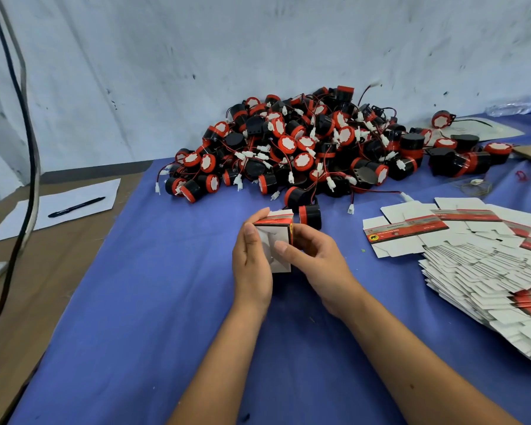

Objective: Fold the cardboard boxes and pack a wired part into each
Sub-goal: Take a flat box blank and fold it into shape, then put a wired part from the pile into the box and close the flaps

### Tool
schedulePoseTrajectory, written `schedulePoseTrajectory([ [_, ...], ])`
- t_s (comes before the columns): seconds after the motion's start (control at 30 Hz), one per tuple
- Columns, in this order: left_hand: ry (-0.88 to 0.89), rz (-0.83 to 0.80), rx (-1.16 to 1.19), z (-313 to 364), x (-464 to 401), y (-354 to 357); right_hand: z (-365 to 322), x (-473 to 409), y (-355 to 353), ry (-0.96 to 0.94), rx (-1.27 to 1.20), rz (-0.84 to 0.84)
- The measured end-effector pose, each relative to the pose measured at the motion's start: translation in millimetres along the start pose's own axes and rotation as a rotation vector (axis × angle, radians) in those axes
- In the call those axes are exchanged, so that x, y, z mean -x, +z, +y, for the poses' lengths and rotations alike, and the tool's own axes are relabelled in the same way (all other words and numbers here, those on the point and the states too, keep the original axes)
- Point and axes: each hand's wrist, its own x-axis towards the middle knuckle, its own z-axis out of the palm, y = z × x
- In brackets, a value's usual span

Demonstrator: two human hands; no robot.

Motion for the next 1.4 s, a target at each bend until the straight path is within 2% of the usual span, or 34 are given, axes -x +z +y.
schedulePoseTrajectory([
  [0.17,-0.026,-0.013,0.052,1.3,-0.1,-3.2,-2.6,-0.8,-9.9,0.046,-0.047,-0.093],
  [0.23,-0.004,-0.027,0.024,1.7,-0.8,-3.7,-2.5,-1.0,-9.1,0.037,-0.016,-0.038],
  [0.33,0.080,-0.044,-0.108,-0.4,1.6,1.7,0.7,-0.1,2.3,-0.002,0.187,0.108],
  [0.4,0.116,-0.049,-0.180,-1.3,4.7,7.1,3.3,0.2,4.2,-0.023,0.282,0.137],
  [0.57,-0.061,0.011,0.026,1.0,-1.9,-3.0,-1.1,-1.3,-9.2,0.084,-0.076,-0.130],
  [0.67,-0.099,0.002,0.056,2.3,-2.3,-6.6,-2.9,-0.3,-8.0,0.092,-0.045,-0.131],
  [0.83,-0.065,-0.059,0.051,4.6,1.6,-0.8,-6.0,1.7,0.5,-0.036,0.160,-0.002],
  [0.87,-0.057,-0.075,0.041,5.4,1.5,-1.3,-6.3,2.1,-0.8,-0.104,0.270,0.020],
  [0.97,-0.022,-0.077,-0.071,8.2,1.0,-7.1,-3.8,0.1,-6.8,-0.323,1.051,0.102],
  [1.0,0.000,-0.087,-0.137,8.5,1.7,-9.1,-3.9,-0.3,-5.8,-0.349,1.212,0.087],
  [1.03,0.026,-0.102,-0.215,8.2,2.3,-10.7,-4.6,-0.6,-3.7,-0.344,1.279,0.045],
  [1.1,0.052,-0.086,-0.367,4.8,1.3,-11.9,-7.2,-1.3,-1.0,-0.381,1.258,-0.090],
  [1.17,0.026,0.054,-0.389,4.0,-2.5,-12.1,-9.5,-0.5,-0.7,-0.507,1.095,-0.160],
  [1.23,-0.021,0.203,-0.308,5.4,-7.3,-14.6,-9.0,-5.6,-3.0,-0.738,0.988,-0.005],
  [1.3,-0.003,0.304,-0.333,4.0,-12.4,-21.1,-7.0,-13.2,-7.6,-0.820,0.916,0.186],
  [1.37,0.004,0.340,-0.437,-2.2,-16.1,-28.9,-6.1,-23.7,-14.1,-0.693,0.950,0.338],
  [1.4,-0.023,0.352,-0.458,-5.3,-17.3,-31.1,-5.3,-30.8,-18.7,-0.546,1.077,0.320],
])
